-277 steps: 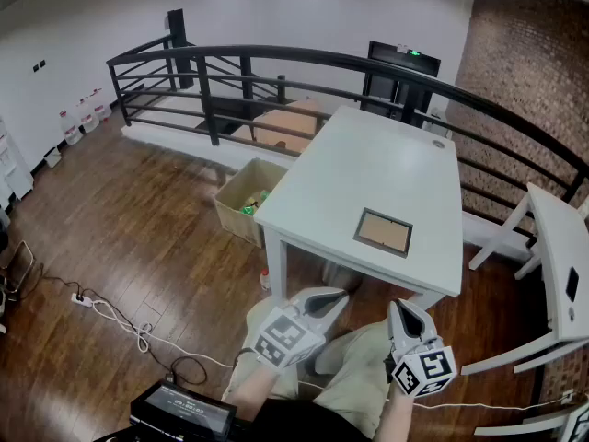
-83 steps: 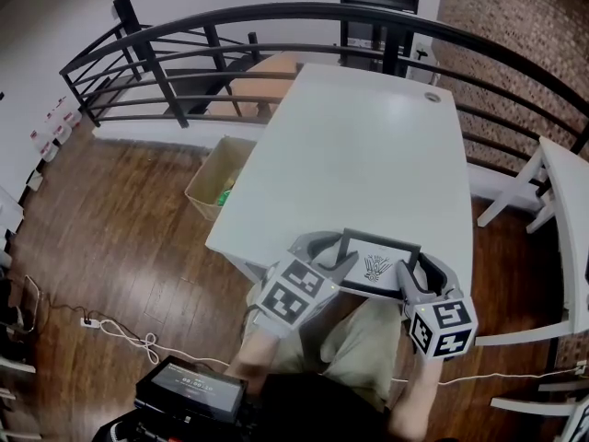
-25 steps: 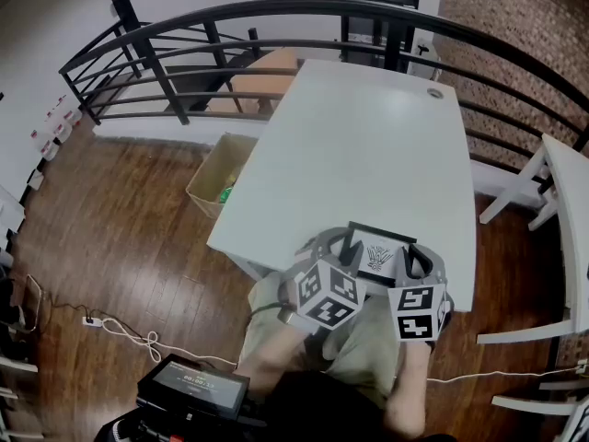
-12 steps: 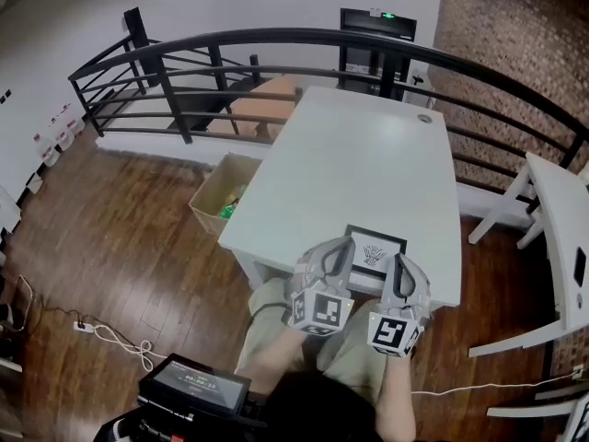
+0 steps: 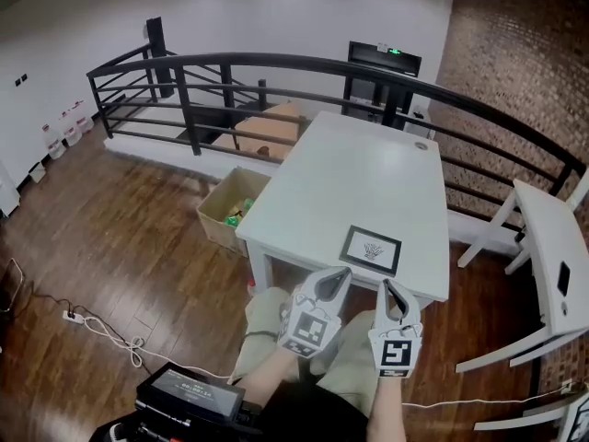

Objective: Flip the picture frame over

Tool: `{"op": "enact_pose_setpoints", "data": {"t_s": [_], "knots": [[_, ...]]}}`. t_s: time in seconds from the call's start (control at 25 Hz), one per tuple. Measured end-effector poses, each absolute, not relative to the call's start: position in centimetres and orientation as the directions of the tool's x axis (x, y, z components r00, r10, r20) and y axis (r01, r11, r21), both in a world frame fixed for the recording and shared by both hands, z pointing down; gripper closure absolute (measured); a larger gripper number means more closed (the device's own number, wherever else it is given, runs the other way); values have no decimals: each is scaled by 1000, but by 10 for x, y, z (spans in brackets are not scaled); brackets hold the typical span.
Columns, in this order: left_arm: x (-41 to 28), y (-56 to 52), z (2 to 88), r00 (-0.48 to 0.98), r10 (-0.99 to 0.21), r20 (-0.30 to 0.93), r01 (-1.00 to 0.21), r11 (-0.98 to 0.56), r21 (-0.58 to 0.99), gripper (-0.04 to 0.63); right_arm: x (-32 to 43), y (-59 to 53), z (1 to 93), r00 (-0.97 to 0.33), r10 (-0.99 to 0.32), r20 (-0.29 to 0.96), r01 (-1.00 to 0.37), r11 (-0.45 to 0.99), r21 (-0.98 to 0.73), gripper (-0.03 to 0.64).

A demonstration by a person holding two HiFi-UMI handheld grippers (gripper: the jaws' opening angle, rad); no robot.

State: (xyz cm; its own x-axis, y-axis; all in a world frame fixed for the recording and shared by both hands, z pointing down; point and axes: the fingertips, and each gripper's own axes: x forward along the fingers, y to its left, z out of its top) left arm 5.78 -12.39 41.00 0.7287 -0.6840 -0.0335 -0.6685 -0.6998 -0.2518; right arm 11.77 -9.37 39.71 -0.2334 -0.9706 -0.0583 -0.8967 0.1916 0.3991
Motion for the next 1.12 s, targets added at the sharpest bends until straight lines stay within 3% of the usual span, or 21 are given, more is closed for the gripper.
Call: {"op": "enact_pose_setpoints", "data": {"t_s": [1.12], "knots": [[-39, 175, 439, 764, -644, 42, -640, -764, -82, 580, 14, 199, 432, -349, -934, 81, -891, 357, 279, 624]]}}
